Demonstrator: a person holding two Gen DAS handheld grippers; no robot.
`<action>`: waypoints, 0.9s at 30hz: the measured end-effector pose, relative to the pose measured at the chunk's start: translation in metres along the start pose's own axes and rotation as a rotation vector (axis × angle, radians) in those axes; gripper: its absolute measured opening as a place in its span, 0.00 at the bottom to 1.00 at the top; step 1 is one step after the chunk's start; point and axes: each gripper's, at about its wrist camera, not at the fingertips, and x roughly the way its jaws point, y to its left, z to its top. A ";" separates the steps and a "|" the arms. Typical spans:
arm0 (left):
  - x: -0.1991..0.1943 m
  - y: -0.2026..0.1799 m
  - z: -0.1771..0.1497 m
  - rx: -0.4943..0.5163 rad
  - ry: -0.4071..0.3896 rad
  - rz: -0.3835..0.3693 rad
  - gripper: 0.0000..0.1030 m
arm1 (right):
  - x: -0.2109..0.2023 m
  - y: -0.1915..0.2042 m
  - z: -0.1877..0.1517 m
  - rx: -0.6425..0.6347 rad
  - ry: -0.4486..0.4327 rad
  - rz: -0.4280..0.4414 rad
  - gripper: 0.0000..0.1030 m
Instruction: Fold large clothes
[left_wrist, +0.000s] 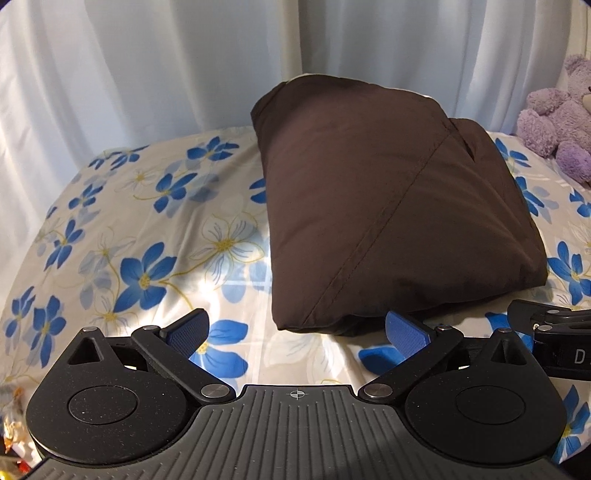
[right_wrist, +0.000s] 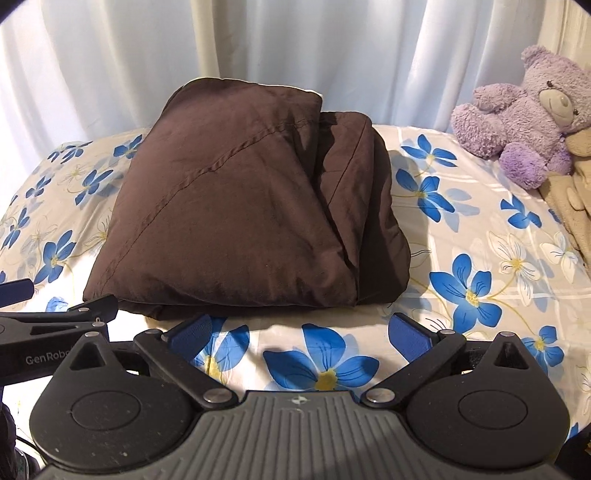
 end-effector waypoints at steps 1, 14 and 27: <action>0.001 0.000 0.000 0.002 0.004 -0.002 1.00 | 0.001 0.000 0.000 0.002 0.003 -0.005 0.99; 0.005 0.003 0.000 -0.009 0.031 -0.014 1.00 | 0.005 0.002 0.001 0.002 0.012 -0.031 0.99; 0.004 0.000 0.000 -0.004 0.032 -0.018 1.00 | 0.005 0.001 0.000 0.007 0.012 -0.040 0.99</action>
